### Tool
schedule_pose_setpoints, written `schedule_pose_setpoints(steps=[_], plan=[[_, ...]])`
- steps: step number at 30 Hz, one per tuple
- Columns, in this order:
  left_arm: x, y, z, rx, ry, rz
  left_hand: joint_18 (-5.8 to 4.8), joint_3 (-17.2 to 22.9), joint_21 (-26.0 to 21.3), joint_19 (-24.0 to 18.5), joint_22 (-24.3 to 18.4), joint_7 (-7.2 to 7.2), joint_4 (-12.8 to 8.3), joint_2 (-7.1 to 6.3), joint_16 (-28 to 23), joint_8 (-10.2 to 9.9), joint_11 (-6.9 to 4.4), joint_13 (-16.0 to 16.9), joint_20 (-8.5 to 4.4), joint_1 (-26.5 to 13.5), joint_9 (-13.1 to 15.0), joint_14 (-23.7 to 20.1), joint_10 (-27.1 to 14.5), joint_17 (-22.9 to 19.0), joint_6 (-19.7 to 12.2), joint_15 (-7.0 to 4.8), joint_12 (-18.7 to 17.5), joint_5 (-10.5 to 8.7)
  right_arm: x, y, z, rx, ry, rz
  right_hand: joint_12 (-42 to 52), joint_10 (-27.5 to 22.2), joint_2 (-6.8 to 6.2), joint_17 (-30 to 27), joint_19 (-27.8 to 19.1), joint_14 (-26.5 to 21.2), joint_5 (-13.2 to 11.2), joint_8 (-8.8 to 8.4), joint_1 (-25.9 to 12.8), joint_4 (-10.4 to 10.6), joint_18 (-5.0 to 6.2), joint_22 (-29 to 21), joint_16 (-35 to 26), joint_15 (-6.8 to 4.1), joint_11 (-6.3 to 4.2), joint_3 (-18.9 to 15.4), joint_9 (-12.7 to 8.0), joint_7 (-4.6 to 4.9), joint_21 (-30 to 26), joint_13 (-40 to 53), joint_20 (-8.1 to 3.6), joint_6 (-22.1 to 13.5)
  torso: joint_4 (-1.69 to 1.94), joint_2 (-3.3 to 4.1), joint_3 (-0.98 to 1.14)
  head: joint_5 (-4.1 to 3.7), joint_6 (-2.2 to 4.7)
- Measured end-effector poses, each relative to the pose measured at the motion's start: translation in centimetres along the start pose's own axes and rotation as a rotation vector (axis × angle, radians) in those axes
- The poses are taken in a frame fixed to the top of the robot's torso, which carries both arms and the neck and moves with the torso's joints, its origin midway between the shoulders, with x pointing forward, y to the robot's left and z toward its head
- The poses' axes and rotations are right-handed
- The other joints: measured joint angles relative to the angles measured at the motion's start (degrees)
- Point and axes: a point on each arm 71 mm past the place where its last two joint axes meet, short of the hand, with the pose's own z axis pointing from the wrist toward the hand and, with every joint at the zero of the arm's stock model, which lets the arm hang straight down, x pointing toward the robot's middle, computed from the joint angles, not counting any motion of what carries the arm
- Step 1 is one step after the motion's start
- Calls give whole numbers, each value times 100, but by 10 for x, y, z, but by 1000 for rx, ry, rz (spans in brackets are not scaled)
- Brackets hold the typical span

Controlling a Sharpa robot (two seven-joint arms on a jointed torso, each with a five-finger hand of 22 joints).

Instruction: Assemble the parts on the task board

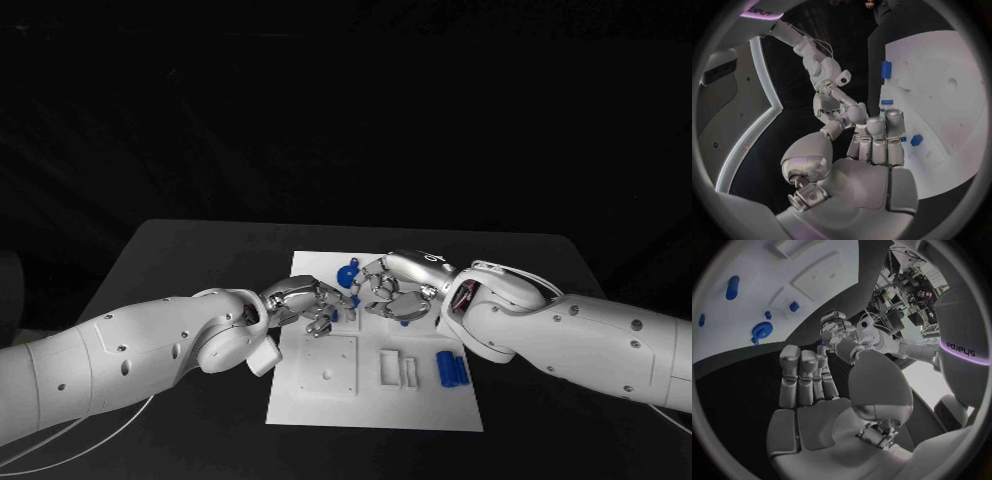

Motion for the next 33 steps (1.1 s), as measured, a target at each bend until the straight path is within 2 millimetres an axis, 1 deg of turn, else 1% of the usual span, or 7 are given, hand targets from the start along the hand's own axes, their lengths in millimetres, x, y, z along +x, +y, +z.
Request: schedule_pose_setpoints(steps=[6,8,12,15,21,26,33], plan=[[-1,1,0,-8,-9,1,0,49,0,0,0,-5,-49,19,0,3,0,-19,0,-19,39,0,0,-19,21,0,0,127,0,0,0,2,0,3,0,-8,0,0,0,0,0,5,0,0,1,0,0,1,34,0,-1,14,0,0,0,15,1,0,1,4,1],[-1,1,0,-11,-13,2,0,80,0,0,-1,-5,-65,20,0,40,-11,-33,0,-20,55,-1,-11,-34,21,1,0,221,0,0,0,2,0,4,0,0,0,0,0,21,0,41,0,0,1,0,22,21,43,0,-1,14,0,0,0,15,1,0,2,5,1],[-2,1,0,-17,-22,6,0,124,0,0,-1,-5,-69,12,-21,48,-28,-61,0,-29,78,-2,-28,-76,21,2,-48,290,0,0,0,2,0,5,0,0,15,-1,0,21,0,88,-16,0,1,0,24,21,43,0,26,23,6,1,1,43,-1,0,3,5,-3],[-2,1,0,-19,-27,8,0,154,0,0,-1,-5,-70,-32,-42,52,-28,-75,0,-16,92,-8,-29,-113,21,8,-62,300,1,1,0,2,2,7,0,0,22,-1,0,21,0,89,-22,0,1,0,24,21,42,0,24,23,21,2,0,44,-2,0,3,5,-11],[0,0,1,-21,-21,18,0,239,0,0,-1,-15,-14,-217,-42,55,-28,-90,0,158,109,21,-29,-171,33,-21,-71,343,1,1,0,2,-6,8,-1,8,-17,-1,1,43,0,64,-61,0,2,-1,24,42,76,0,-3,34,22,2,1,68,0,1,1,-2,-16],[0,0,1,-21,-19,24,0,241,0,0,-1,-16,-12,-222,-42,55,-49,-96,0,167,127,23,-7,-191,36,-23,-86,433,1,1,1,4,-21,9,0,0,-17,-1,1,43,0,13,-61,0,1,-1,24,42,84,0,-24,85,22,-6,2,13,1,1,1,-3,-14],[0,0,1,-23,-16,30,0,241,0,0,-2,-8,-12,-251,-42,81,-48,-101,0,196,144,23,-6,-206,46,-23,-86,509,0,1,1,10,-28,10,0,0,-17,-2,1,42,0,10,-61,0,1,-1,24,42,84,0,-24,65,21,-7,2,-26,2,1,1,-8,-12]])
